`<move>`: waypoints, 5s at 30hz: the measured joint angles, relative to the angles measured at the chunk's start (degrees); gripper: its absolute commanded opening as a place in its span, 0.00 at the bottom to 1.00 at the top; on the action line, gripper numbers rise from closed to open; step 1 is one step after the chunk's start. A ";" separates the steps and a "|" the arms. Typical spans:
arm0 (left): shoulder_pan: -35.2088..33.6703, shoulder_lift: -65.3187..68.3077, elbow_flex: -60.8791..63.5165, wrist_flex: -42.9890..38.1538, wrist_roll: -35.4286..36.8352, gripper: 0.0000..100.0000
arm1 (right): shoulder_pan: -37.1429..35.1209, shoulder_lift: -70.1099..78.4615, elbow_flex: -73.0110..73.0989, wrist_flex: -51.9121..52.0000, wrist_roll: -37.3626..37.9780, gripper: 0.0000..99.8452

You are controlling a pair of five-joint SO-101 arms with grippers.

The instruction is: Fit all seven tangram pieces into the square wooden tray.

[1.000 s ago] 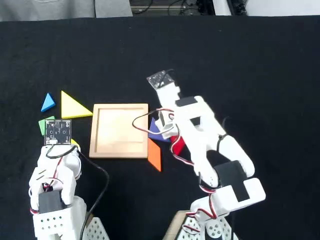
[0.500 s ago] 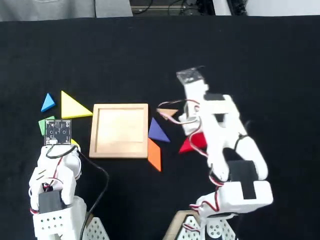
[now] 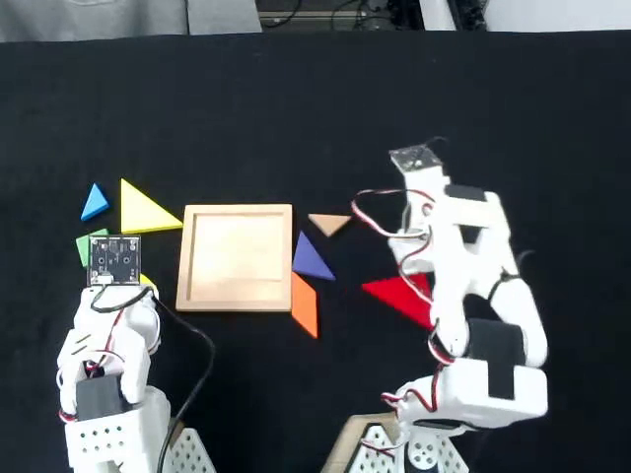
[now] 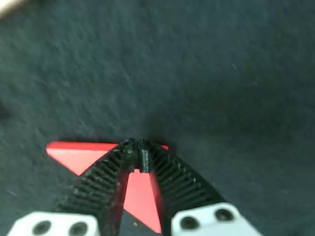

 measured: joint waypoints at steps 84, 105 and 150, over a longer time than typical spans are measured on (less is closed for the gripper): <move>0.00 0.00 0.00 0.00 0.00 0.03 | -4.84 -4.04 11.52 -1.41 32.70 0.17; 0.00 0.00 0.00 0.00 0.00 0.03 | -4.75 -9.32 4.75 8.18 32.70 0.18; -6.77 0.00 0.00 -1.14 0.44 0.03 | -40.97 -15.30 -4.57 -2.37 19.69 0.18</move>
